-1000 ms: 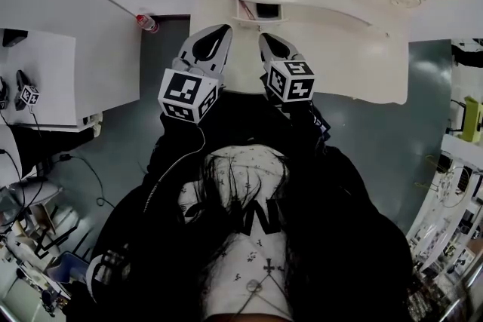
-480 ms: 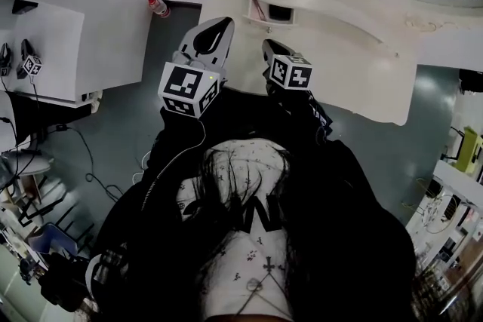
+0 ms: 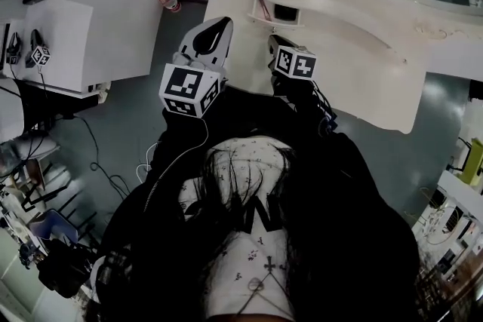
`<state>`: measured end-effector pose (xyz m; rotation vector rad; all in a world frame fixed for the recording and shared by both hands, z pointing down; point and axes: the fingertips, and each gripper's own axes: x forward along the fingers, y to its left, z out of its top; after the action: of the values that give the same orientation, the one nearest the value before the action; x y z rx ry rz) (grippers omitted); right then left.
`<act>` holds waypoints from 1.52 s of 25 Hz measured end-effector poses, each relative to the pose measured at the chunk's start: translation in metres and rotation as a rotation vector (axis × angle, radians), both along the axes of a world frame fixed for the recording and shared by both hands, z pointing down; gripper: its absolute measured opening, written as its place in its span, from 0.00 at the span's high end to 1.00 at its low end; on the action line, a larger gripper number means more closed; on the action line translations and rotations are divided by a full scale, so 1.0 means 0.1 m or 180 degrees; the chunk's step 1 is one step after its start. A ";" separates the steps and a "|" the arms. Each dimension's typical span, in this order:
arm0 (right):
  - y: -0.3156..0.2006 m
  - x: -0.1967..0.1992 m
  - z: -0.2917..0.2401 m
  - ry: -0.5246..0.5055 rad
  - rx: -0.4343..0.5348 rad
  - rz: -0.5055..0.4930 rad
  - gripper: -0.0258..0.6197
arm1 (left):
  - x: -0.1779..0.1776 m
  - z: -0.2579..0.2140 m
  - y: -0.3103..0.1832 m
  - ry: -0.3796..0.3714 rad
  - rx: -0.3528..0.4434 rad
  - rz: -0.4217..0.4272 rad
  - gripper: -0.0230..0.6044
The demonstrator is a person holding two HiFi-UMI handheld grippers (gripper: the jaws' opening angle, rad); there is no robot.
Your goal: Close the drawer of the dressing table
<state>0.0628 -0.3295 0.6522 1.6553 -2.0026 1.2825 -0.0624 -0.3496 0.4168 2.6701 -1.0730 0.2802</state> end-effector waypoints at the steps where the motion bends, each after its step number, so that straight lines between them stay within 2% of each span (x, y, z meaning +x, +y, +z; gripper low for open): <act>1: -0.02 -0.01 0.01 -0.0004 -0.0007 -0.0017 0.91 | 0.00 0.00 0.00 -0.0009 -0.0001 -0.0012 0.96; 15: -0.15 -0.04 0.04 -0.0048 -0.0052 -0.0185 0.91 | 0.15 -0.05 -0.03 -0.0087 0.0051 -0.0061 0.96; 38: -0.53 0.08 0.06 0.0000 0.0008 -0.0325 0.93 | -0.01 0.00 -0.13 -0.0166 0.0007 -0.0323 0.96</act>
<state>0.0711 -0.3827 0.6580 1.5326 -2.0606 1.2451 -0.0631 -0.3625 0.4172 2.6131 -1.2207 0.3308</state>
